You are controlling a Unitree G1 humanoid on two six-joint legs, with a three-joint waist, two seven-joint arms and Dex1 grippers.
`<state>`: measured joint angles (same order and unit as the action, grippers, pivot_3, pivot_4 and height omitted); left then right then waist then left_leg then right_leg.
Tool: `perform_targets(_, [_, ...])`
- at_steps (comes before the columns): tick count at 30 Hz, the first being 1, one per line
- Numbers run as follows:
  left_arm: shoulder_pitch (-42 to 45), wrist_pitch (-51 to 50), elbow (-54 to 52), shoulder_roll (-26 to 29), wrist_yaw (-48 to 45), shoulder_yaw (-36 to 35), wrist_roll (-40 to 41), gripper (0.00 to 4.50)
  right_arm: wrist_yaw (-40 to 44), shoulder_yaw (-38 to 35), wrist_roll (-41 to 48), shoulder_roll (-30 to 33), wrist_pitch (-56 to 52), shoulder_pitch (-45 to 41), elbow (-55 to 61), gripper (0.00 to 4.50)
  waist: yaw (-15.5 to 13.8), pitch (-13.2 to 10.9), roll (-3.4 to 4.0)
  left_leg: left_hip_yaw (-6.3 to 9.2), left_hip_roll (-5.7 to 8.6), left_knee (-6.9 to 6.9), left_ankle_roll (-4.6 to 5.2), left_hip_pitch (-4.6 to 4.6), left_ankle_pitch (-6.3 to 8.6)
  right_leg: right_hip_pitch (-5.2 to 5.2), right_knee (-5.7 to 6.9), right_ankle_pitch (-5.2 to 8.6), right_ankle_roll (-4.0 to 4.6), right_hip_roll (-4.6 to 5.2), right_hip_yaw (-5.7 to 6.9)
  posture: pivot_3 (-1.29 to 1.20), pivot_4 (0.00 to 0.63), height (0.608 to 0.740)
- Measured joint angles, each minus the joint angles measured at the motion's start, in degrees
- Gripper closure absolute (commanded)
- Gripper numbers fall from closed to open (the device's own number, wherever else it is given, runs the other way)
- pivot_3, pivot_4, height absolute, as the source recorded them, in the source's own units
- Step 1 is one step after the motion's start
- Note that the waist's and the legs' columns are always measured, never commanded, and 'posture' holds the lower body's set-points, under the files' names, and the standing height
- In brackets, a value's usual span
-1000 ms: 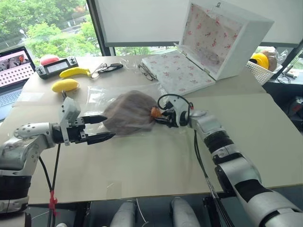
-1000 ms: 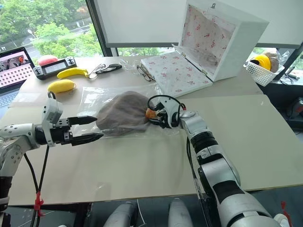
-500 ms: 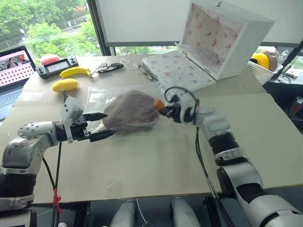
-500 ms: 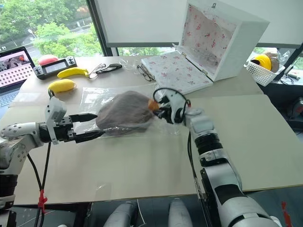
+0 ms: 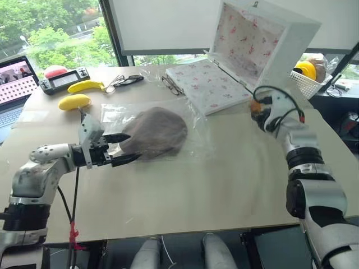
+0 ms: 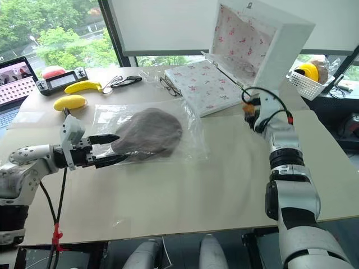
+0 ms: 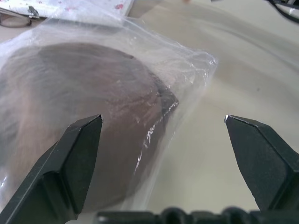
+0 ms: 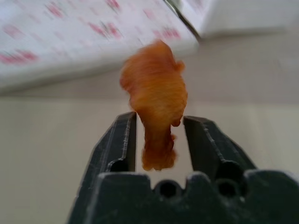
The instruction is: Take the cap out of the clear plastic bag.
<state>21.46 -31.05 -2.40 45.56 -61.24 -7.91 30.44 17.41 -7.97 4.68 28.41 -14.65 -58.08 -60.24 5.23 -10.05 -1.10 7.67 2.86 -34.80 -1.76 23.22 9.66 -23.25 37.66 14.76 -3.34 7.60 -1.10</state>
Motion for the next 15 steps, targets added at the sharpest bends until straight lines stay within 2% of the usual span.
perform_targets(2, [0.24,0.0,-0.01,-0.04,0.05,0.01,0.0,0.0,0.67,-1.21,0.89,-1.24,1.07,-0.04,-0.3,0.52,0.54,0.0,0.0,-0.03,-0.01,-0.01,0.0,-0.03,0.0,0.01,0.02,0.0,0.0,-0.01,-0.05,0.0,0.15,0.74])
perform_targets(4, [0.4,-0.01,-0.1,-0.04,0.11,0.0,0.0,0.0,1.09,-1.79,1.18,-1.84,1.66,-0.12,-0.29,0.03,0.51,0.0,0.0,-0.03,-0.01,-0.01,0.0,-0.07,0.0,0.03,0.04,0.0,0.0,-0.01,-0.04,0.0,0.15,0.74])
perform_targets(9, [0.39,-0.08,-0.11,-0.03,-0.01,0.03,-0.03,0.0,1.17,-2.12,1.2,-2.19,1.76,-0.11,0.31,0.03,0.24,-0.01,0.01,-0.02,0.01,-0.03,0.0,-0.02,0.0,0.03,0.01,-0.01,-0.01,-0.02,-0.04,0.0,0.15,0.74])
perform_targets(12, [0.5,-0.08,-0.11,-0.05,-0.07,0.27,-0.07,0.0,1.7,-2.06,1.21,-1.77,1.46,0.38,4.79,0.03,0.27,-0.01,0.01,-0.02,0.0,-0.02,0.0,-0.02,0.0,0.01,0.01,0.0,-0.01,-0.02,-0.04,0.0,0.15,0.74])
perform_targets(14, [0.59,-0.08,-0.35,-0.01,-0.1,0.51,-0.17,0.0,6.07,-1.65,2.74,-0.45,-0.05,3.93,14.82,0.03,0.11,-0.02,0.02,0.02,-0.01,-0.03,0.02,0.03,0.01,0.0,-0.01,0.0,-0.02,-0.02,-0.02,0.0,0.15,0.74])
perform_targets(15, [0.68,0.0,-0.79,0.0,-0.11,0.94,-0.66,0.0,11.02,-1.12,5.71,1.13,-3.97,8.31,26.09,0.03,0.06,-0.02,0.02,0.02,-0.01,-0.03,0.02,0.05,0.02,0.0,-0.02,0.01,-0.03,-0.02,-0.02,0.0,0.15,0.74])
